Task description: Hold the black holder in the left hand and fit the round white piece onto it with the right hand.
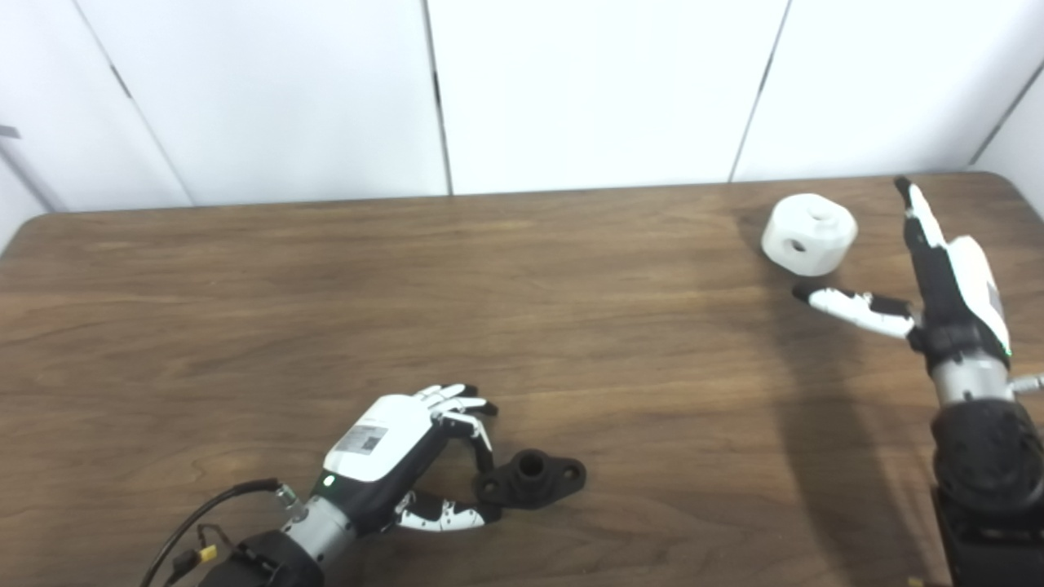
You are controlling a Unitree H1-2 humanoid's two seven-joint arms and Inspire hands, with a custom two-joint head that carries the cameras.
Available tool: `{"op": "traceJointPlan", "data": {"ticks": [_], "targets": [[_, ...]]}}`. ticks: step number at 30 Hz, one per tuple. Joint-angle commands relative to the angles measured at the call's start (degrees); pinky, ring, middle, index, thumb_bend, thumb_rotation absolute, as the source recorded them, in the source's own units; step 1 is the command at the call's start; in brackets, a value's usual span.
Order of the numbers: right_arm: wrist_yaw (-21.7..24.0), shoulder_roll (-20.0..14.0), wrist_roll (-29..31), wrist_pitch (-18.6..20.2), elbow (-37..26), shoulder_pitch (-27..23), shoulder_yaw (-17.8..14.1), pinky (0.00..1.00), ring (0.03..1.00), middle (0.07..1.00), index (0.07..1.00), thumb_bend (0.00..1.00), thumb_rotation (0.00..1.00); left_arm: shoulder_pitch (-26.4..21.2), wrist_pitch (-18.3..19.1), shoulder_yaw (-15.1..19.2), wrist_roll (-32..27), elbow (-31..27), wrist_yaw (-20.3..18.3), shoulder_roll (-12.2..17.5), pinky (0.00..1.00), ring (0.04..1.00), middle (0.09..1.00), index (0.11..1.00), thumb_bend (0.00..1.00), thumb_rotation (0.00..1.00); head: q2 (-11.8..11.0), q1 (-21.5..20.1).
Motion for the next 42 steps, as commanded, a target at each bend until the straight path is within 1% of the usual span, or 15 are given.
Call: {"op": "traceJointPlan", "data": {"ticks": [1,4,7,11,13,15,18,22,26,29,33,36,42], "targets": [[0.5,-2.5,-0.8,0.7,0.0,-3.2,-0.8,1.00,1.000,1.000,1.000,0.77,0.37,2.2,2.2,0.4,1.2,5.0,-2.2,2.9,0.92,0.921,0.837,0.487,0.52,0.05,0.0,-0.3],[1.8,-3.7,-1.3,2.8,1.2,-5.0,-0.3,1.00,1.000,1.000,1.000,0.77,0.37,2.1,1.2,0.6,0.8,5.9,-1.4,3.1,0.92,0.919,0.834,0.487,0.52,0.05,-0.6,-1.3],[3.6,-4.3,-2.2,3.6,2.9,-7.0,-0.7,1.00,1.000,1.000,1.000,0.79,0.38,2.1,1.2,0.7,0.4,6.4,-1.1,3.2,0.92,0.922,0.837,0.487,0.52,0.05,-1.1,-2.3],[5.1,-5.2,-3.3,3.6,5.6,-9.2,-0.7,1.00,1.000,1.000,1.000,0.79,0.37,2.1,0.7,0.8,-0.1,7.1,-0.5,3.3,0.93,0.926,0.838,0.487,0.52,0.05,-1.7,-3.3],[5.9,-5.7,-4.3,3.6,7.3,-10.2,-0.6,1.00,1.000,1.000,1.000,0.80,0.37,2.1,-0.3,0.8,-0.3,7.8,0.2,3.3,0.92,0.924,0.834,0.486,0.52,0.05,-1.9,-3.5],[7.6,-6.0,-6.2,3.6,8.9,-11.3,-0.6,1.00,1.000,1.000,1.000,0.79,0.37,2.0,-0.2,0.8,-0.4,8.1,0.1,3.4,0.93,0.925,0.835,0.486,0.52,0.05,-2.3,-4.1],[9.4,-6.0,-8.4,3.6,10.6,-12.6,-0.8,1.00,1.000,1.000,0.998,0.79,0.36,1.8,-0.1,0.7,-0.5,8.4,0.2,3.4,0.93,0.927,0.838,0.486,0.52,0.05,-2.8,-5.0],[12.1,-5.9,-11.7,3.6,12.8,-14.1,-1.3,1.00,1.000,1.000,0.993,0.80,0.36,1.7,-1.7,0.7,-0.8,9.8,1.7,3.5,0.92,0.917,0.829,0.486,0.52,0.05,-3.6,-6.0],[13.7,-5.9,-13.2,3.6,14.1,-14.9,-1.6,1.00,1.000,1.000,0.990,0.80,0.35,1.6,-2.9,0.8,-1.4,11.0,2.7,3.6,0.91,0.913,0.824,0.485,0.52,0.05,-3.8,-6.1],[14.1,-6.2,-13.1,3.6,15.3,-15.3,-1.7,1.00,1.000,1.000,0.990,0.81,0.35,1.6,-3.3,0.7,-1.7,11.6,3.2,3.5,0.91,0.912,0.823,0.485,0.52,0.05,-4.4,-6.1],[14.5,-6.0,-13.8,3.6,16.7,-15.9,-2.0,1.00,1.000,1.000,0.977,0.84,0.35,1.4,-3.2,0.6,-1.3,12.0,3.2,3.4,0.92,0.914,0.823,0.485,0.52,0.05,-5.7,-7.2],[14.2,-5.8,-14.4,3.6,18.0,-16.5,-2.1,1.00,1.000,1.000,0.951,0.87,0.35,1.3,-2.8,0.4,-0.8,12.2,3.1,3.4,0.92,0.913,0.821,0.485,0.52,0.04,-6.3,-8.1],[14.1,-5.4,-16.3,3.6,19.7,-17.5,-2.0,1.00,1.000,1.000,0.887,0.87,0.35,1.3,-2.9,0.6,-1.8,12.4,2.7,3.8,0.92,0.922,0.830,0.486,0.52,0.04,-7.5,-10.0]]}}
